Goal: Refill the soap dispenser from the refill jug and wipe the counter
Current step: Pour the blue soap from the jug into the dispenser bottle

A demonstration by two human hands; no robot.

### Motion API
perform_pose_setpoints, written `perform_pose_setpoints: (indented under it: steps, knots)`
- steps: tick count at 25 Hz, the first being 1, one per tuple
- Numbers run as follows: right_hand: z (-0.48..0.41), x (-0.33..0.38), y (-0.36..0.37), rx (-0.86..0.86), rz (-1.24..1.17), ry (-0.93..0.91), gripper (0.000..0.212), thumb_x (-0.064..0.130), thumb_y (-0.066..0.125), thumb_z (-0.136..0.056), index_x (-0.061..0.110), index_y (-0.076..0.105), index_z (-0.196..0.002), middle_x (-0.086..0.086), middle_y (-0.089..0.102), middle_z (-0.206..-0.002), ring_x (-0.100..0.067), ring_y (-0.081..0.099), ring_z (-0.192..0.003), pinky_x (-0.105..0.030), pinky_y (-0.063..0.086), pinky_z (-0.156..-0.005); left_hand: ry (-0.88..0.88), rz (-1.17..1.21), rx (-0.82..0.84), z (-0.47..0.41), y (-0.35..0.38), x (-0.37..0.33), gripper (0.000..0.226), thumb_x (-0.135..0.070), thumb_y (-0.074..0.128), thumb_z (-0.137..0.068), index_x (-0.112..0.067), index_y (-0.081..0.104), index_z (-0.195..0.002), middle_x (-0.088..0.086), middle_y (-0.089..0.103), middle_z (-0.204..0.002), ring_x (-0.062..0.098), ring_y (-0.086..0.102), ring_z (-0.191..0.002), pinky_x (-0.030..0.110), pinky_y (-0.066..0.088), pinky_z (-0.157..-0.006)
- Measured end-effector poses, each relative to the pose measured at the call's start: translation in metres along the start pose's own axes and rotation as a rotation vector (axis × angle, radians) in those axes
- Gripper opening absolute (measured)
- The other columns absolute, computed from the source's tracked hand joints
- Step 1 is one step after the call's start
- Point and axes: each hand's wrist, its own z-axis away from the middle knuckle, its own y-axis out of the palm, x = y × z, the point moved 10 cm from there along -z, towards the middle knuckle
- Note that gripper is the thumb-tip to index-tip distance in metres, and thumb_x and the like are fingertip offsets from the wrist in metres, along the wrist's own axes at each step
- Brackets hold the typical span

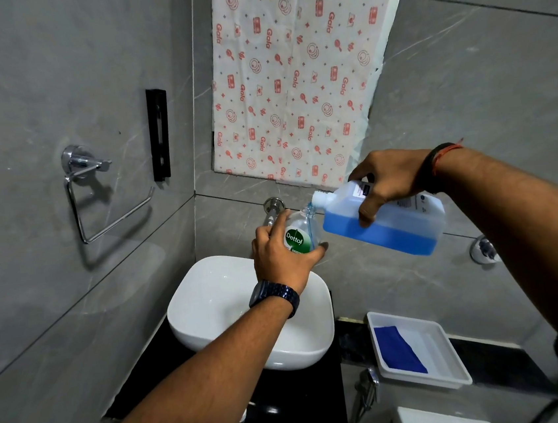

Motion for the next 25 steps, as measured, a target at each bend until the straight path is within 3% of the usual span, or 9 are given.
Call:
perform_pose_setpoints:
  steps: [10,20,25]
  knots:
    - [0.0005,0.0016,-0.0016,-0.005,0.020,-0.007,0.046,0.044,0.083,-0.056,0.027,0.067,-0.096,0.005,0.068,-0.092,-0.017,0.064,-0.085,-0.029,0.054,-0.070,0.011,0.001,-0.014,0.0003,-0.0014,-0.0013,0.087,-0.053,0.083,-0.046,-0.047,0.042,-0.123,-0.007,0.041,-0.101,0.019,0.051,-0.099,0.027,0.048,-0.073]
    - [0.0043,0.0039,0.0006,0.014,-0.006,-0.004,0.056,0.052,0.076,-0.041,0.029,0.067,-0.091,0.010,0.066,-0.085,-0.009,0.061,-0.078,-0.023,0.044,-0.057,0.001,0.004,-0.004,0.0009,-0.0007,-0.0001,0.087,-0.053,0.083,-0.047,-0.046,0.042,-0.123,-0.004,0.044,-0.105,0.019,0.051,-0.100,0.029,0.050,-0.073]
    - [0.0033,0.0033,-0.0001,0.014,-0.002,0.001,0.060,0.052,0.076,-0.041,0.028,0.067,-0.095,0.008,0.067,-0.089,-0.010,0.062,-0.081,-0.024,0.047,-0.060,0.002,-0.001,-0.004,0.0004,-0.0008,-0.0007,0.088,-0.053,0.084,-0.047,-0.046,0.041,-0.124,-0.004,0.043,-0.102,0.019,0.051,-0.099,0.029,0.049,-0.074]
